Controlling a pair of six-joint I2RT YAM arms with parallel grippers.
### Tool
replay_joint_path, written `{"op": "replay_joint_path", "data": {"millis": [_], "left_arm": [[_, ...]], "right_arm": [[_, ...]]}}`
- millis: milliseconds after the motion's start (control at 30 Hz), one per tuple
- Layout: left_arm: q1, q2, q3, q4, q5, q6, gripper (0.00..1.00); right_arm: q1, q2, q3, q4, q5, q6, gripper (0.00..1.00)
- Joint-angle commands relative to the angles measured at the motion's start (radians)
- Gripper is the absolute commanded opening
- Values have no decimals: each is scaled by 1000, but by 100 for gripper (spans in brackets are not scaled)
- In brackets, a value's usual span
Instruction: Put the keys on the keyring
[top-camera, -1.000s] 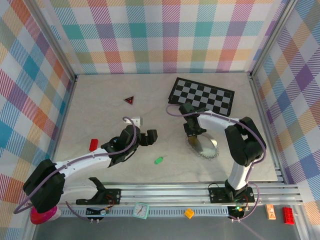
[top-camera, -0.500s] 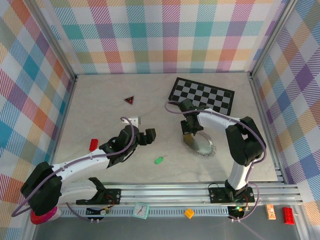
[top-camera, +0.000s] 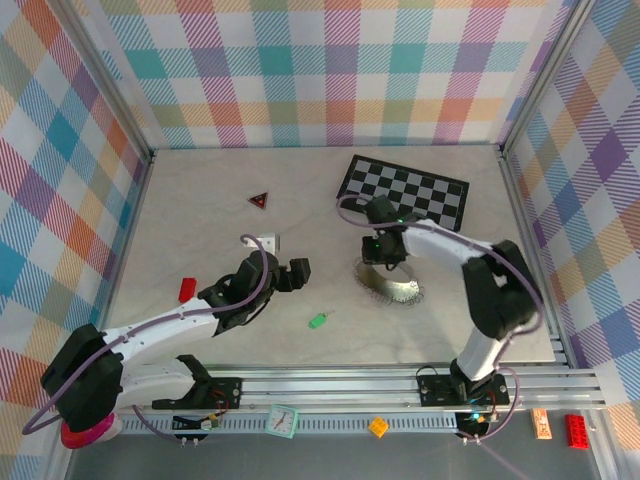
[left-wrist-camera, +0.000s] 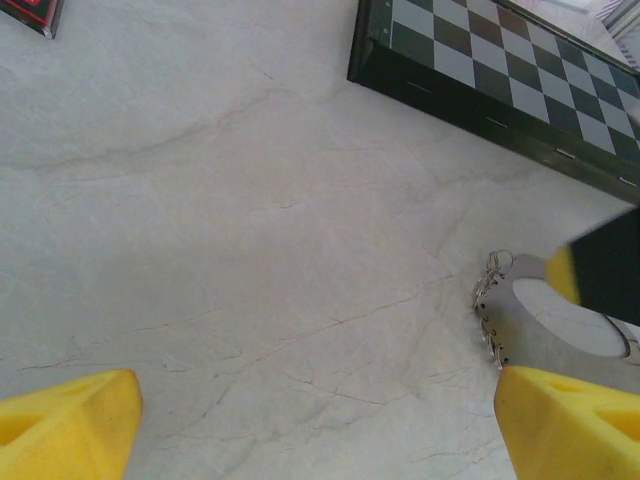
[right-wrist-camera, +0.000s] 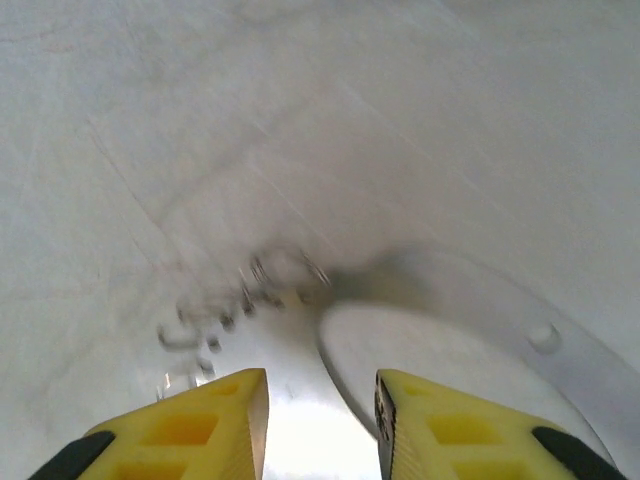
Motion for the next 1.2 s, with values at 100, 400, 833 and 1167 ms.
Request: {"op": "replay_joint_path", "data": {"millis": [100, 400, 833, 1167], "left_arm": [[-12, -35, -1, 8, -20, -16, 90], [-12, -7, 15, 25, 20, -27, 90], [-19, -89, -21, -21, -7, -57, 90], [-20, -127, -38, -37, -23, -66, 90]], "right_arm": [[-172, -356, -252, -29, -88, 163, 38], [-194, -359, -319, -72, -75, 173, 40], [-84, -135, -180, -156, 161, 160, 36], [-77, -65, -143, -177, 240, 149, 28]]}}
